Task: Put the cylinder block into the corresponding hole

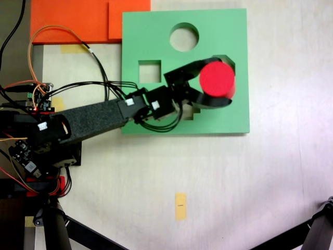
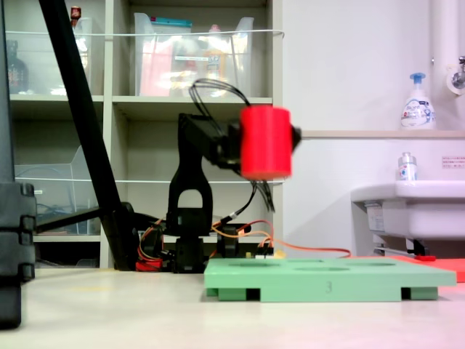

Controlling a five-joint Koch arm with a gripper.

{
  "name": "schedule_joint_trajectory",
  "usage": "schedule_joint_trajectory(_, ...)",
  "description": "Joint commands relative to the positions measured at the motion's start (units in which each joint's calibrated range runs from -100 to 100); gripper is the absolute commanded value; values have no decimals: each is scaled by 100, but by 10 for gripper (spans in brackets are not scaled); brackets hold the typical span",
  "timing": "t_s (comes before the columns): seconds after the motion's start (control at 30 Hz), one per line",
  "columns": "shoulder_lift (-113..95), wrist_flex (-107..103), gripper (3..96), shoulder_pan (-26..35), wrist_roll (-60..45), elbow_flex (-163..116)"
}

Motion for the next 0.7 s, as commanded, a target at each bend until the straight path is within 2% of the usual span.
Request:
schedule_joint_trajectory(0.03,622,194,253,322,-132,792)
schedule_joint_trajectory(0.37,3206,204,254,1226,-166,1939)
schedule_joint_trajectory(0.7,3667,358,254,1470,-161,1700)
